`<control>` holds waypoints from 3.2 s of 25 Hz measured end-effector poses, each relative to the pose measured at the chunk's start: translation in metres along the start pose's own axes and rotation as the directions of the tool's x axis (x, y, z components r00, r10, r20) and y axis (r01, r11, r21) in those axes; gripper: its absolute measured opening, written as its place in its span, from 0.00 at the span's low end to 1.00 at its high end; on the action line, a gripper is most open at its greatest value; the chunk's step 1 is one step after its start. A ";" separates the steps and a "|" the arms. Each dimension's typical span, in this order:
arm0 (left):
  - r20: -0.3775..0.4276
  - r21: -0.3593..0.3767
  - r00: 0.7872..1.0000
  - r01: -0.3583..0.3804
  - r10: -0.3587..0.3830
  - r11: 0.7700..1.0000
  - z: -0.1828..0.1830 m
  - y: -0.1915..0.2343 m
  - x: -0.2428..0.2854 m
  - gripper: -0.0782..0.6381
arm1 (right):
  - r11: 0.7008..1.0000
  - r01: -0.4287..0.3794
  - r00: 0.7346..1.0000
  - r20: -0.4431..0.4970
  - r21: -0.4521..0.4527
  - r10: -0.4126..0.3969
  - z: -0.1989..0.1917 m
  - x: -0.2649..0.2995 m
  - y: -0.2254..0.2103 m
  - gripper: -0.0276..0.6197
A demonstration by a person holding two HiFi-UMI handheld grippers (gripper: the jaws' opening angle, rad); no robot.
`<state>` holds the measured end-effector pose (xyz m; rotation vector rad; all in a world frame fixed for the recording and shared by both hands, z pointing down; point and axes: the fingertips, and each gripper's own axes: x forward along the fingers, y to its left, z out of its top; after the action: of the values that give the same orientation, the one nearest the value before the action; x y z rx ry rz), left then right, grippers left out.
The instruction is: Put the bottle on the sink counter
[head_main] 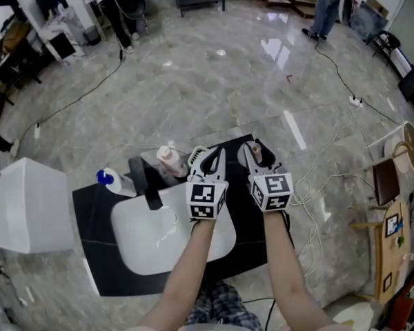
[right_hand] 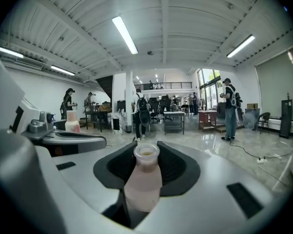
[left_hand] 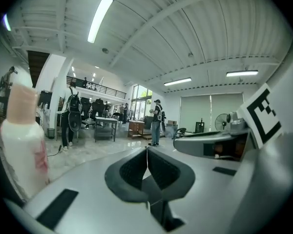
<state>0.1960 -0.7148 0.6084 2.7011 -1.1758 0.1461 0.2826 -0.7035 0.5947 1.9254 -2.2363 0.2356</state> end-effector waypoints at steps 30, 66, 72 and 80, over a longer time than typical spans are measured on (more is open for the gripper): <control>-0.027 -0.028 1.000 -0.004 0.003 1.000 -0.036 0.010 0.024 0.15 | 0.995 0.087 0.996 -0.026 0.048 -0.086 -0.064 0.022 -0.024 0.69; 0.154 0.032 0.987 -0.058 0.052 0.998 0.128 -0.045 -0.339 0.15 | 0.977 0.204 0.962 0.170 0.063 -0.212 0.095 -0.350 0.068 0.07; 0.164 0.021 0.982 -0.095 0.090 0.995 0.127 -0.030 -0.360 0.15 | 0.972 0.218 0.952 0.201 0.087 -0.231 0.094 -0.373 0.071 0.07; 0.155 0.008 0.983 -0.103 0.100 0.995 0.119 -0.025 -0.370 0.15 | 0.976 0.201 0.960 0.181 0.081 -0.212 0.087 -0.381 0.075 0.06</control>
<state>-0.0355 -0.4591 0.4272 2.7078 -1.3617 -0.0407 0.2609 -0.3476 0.4189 2.2827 -2.1364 0.0967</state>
